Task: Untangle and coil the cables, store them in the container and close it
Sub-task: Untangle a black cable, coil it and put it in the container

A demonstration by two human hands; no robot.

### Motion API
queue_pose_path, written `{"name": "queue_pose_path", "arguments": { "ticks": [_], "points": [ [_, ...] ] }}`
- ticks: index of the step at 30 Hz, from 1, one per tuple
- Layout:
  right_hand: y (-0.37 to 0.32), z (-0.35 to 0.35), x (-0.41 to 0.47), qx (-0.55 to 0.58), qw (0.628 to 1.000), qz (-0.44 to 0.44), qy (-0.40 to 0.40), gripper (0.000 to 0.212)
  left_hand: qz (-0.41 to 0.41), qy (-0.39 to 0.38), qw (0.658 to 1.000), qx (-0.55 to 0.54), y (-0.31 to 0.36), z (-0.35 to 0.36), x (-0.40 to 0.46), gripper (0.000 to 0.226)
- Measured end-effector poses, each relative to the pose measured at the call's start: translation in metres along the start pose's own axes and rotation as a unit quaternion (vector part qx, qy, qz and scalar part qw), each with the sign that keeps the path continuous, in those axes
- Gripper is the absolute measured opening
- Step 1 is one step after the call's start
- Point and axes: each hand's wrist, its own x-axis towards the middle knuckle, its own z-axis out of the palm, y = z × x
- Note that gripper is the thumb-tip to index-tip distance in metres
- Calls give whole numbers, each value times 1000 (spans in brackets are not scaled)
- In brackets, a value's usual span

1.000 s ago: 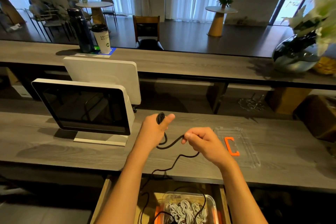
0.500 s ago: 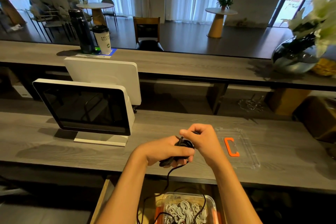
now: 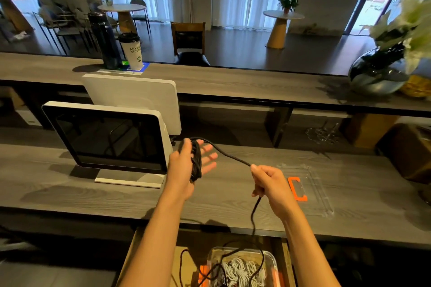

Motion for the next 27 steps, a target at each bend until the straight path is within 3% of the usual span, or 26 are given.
{"name": "queue_pose_path", "arguments": {
  "ticks": [3,6,8,11,14,18,20,23,24,27],
  "points": [
    [4,-8,0,7,1000,15,-5,40,6,-33,974,-223,10,-7,2,48],
    [5,-12,0,-3,1000,13,-4,26,10,-5,956,-293,13,-11,1,44],
    [4,-12,-1,-34,999,5,-19,16,31,51,971,-231,12,-14,3,43],
    [1,-10,-2,-46,997,-24,-51,17,104,133,985,-36,10,-13,2,38],
    [-7,-6,-5,-46,992,-66,-93,17,169,132,954,209,7,-9,0,32],
    [-25,1,-7,-41,985,-132,-102,20,131,23,893,430,-1,-3,3,42],
    [-30,6,-6,-33,985,-148,-87,24,86,-62,861,498,-5,2,-1,63],
    [-31,15,-2,-10,990,-133,-53,25,43,-222,838,497,-14,3,-9,116],
    [-31,18,-1,-14,991,-127,-39,26,25,-273,837,474,-17,2,-10,123],
    [-28,23,1,-9,994,-105,8,21,-16,-400,822,406,-15,6,-18,99]
  ]
}}
